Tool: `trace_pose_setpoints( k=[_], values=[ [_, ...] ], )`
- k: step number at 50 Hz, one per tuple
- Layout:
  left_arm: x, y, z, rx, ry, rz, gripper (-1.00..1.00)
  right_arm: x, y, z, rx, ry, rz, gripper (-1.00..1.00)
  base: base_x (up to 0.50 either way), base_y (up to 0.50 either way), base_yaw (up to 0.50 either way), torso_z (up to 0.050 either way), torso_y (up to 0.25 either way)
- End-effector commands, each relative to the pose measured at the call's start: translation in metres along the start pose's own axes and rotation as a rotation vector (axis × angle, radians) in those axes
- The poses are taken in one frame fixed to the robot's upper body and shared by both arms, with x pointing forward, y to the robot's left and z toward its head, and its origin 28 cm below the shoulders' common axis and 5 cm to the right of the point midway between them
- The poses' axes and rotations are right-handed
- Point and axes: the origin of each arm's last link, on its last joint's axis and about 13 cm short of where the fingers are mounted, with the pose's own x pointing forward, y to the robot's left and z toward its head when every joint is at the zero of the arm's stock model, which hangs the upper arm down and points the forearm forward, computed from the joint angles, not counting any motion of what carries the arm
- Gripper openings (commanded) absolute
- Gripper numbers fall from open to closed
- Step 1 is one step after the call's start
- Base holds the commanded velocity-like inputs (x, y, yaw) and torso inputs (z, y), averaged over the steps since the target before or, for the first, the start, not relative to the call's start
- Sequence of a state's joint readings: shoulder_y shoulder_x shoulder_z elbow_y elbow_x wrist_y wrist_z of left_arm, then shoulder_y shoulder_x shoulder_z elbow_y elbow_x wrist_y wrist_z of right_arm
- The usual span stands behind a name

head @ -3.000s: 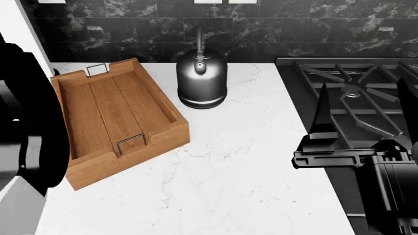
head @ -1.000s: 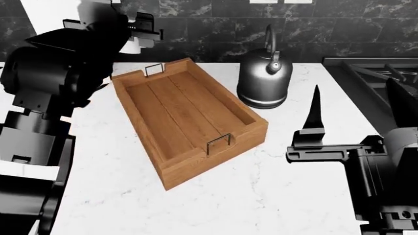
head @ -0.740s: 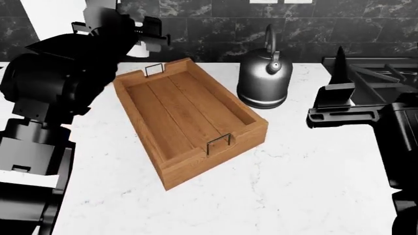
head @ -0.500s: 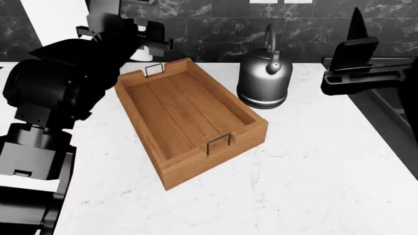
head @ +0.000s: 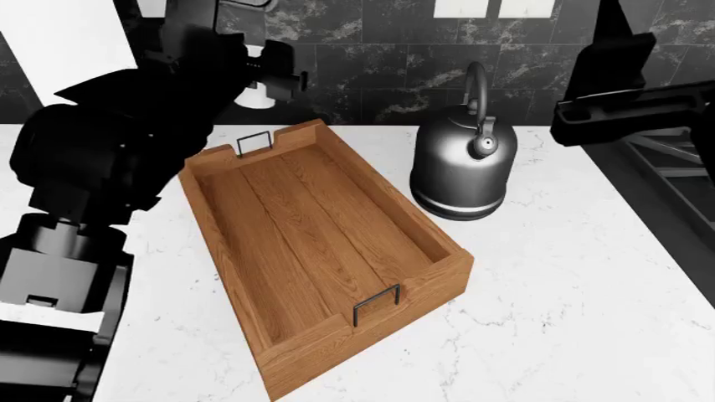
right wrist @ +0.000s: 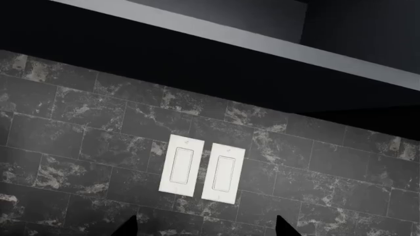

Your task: Pick the kettle from the counter and place it on the tray. Then pick the mug from the cabinet and place it on the tray. Then close the cabinet doors.

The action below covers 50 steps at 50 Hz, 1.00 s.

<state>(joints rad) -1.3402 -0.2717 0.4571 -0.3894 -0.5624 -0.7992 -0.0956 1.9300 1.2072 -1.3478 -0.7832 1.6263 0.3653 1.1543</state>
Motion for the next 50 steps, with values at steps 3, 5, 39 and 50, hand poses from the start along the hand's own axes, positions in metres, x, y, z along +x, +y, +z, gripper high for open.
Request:
trace_pose_setpoints(
  k=[3, 5, 39, 50],
  values=[
    [-0.006, -0.013, -0.007, -0.016, -0.006, -0.107, -1.00, 0.001, 0.001, -0.003, 0.001, 0.009, 0.001, 1.00, 0.00, 0.00, 0.00, 0.000, 0.000],
    [-0.006, -0.016, -0.010, -0.015, -0.001, -0.124, -1.00, 0.001, 0.002, -0.004, 0.000, 0.010, 0.002, 1.00, 0.00, 0.00, 0.00, 0.000, 0.000],
    [-0.002, -0.032, -0.048, -0.009, 0.081, -0.191, -1.00, 0.004, 0.006, -0.012, -0.012, 0.019, 0.008, 1.00, 0.00, 0.00, 0.00, 0.000, 0.001],
    [-0.001, -0.029, -0.049, -0.019, 0.093, -0.186, 1.00, 0.005, 0.007, -0.013, -0.012, 0.023, 0.009, 1.00, 0.00, 0.00, 0.00, 0.000, 0.000]
  ],
)
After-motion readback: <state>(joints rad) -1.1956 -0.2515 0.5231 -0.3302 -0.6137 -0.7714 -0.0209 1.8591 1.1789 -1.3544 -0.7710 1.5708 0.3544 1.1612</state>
